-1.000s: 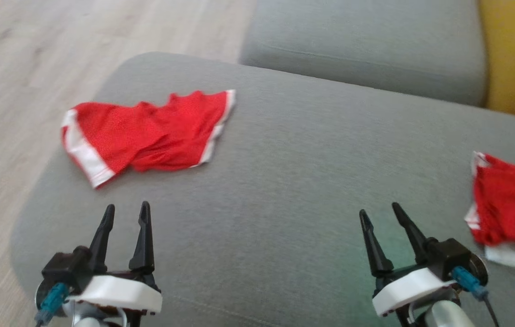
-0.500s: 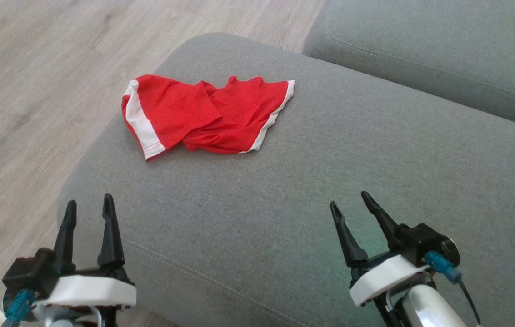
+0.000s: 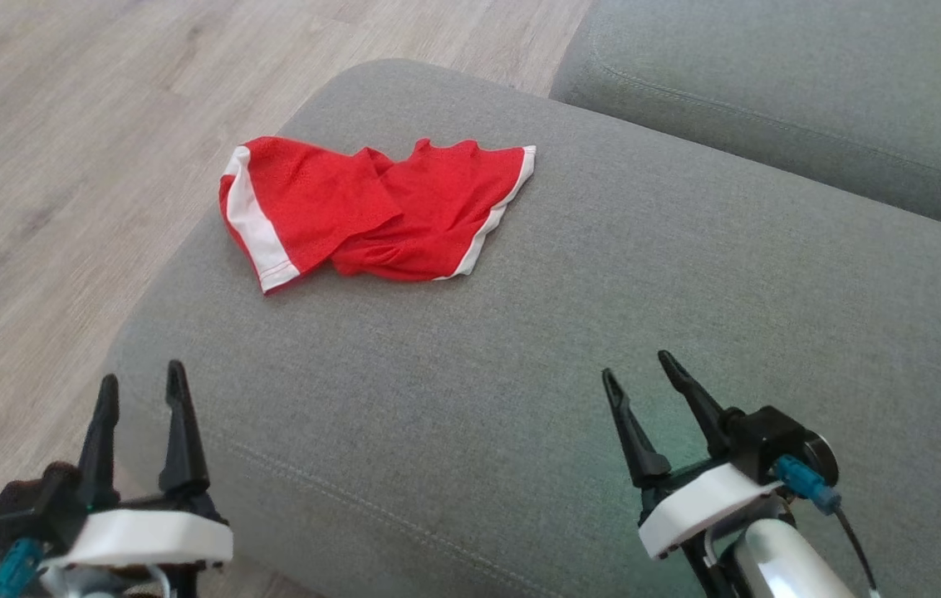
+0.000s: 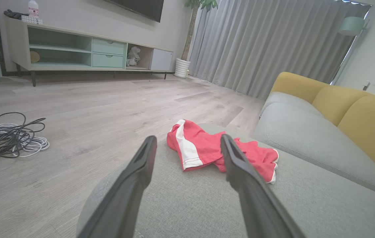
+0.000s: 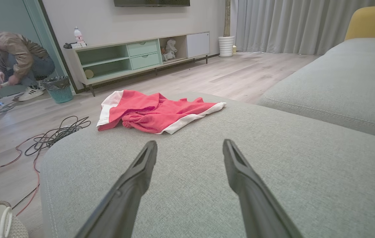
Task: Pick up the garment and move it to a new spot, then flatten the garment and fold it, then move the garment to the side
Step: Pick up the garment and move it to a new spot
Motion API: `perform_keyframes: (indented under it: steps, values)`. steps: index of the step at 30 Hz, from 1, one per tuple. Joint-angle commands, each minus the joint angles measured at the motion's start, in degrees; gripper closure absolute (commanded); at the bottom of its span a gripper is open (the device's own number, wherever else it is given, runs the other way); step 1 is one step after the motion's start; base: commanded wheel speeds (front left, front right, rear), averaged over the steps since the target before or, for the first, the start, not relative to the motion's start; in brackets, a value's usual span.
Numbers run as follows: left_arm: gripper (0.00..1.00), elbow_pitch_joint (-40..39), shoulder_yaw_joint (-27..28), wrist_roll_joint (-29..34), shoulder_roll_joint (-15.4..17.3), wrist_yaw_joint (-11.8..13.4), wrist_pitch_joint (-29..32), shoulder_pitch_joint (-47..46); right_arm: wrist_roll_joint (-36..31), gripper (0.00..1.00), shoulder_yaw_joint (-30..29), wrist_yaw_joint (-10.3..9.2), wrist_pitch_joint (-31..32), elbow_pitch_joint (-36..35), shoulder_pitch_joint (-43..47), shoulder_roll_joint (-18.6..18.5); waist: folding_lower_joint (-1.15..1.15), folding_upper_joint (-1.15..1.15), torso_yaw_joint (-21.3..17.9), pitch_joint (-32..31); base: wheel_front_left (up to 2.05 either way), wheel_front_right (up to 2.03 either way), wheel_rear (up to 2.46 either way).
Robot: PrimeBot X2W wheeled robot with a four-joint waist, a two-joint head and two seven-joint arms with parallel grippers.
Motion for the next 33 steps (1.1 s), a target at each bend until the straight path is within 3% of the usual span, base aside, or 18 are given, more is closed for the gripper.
perform_keyframes:
  steps: [1,9,16,23,33]
  values:
    - [0.0,-1.4,2.6,-0.2,0.2,-0.3,-0.3,-2.6,0.4,0.0,0.4,0.1,-0.8,-1.9,-2.1,-0.1,0.0,0.0,-0.2,0.0,0.0,0.0,0.0]
    - [0.0,4.3,6.7,1.1,0.8,-4.3,-0.3,-8.3,-1.8,0.0,-3.6,0.1,-0.7,-4.7,-0.8,-0.1,0.0,0.0,-1.0,2.3,0.0,0.0,0.0]
    - [0.0,17.6,5.5,0.6,5.8,-6.7,0.8,-19.4,-6.1,0.0,-8.0,0.1,3.3,-12.2,-1.6,-0.1,0.0,0.0,-3.1,8.4,0.0,0.0,0.0]
    - [0.0,33.3,3.6,-3.4,10.7,-7.5,9.0,-33.6,-10.1,0.0,-10.7,0.1,8.8,-23.7,-3.2,-0.1,0.0,0.0,-6.2,14.5,0.0,0.0,0.0]
    - [0.0,51.0,1.4,-6.4,15.0,-7.7,14.9,-45.9,-12.0,0.0,-10.3,0.1,13.1,-31.6,-3.1,-0.1,0.0,0.0,-10.3,18.7,0.0,0.0,0.0]
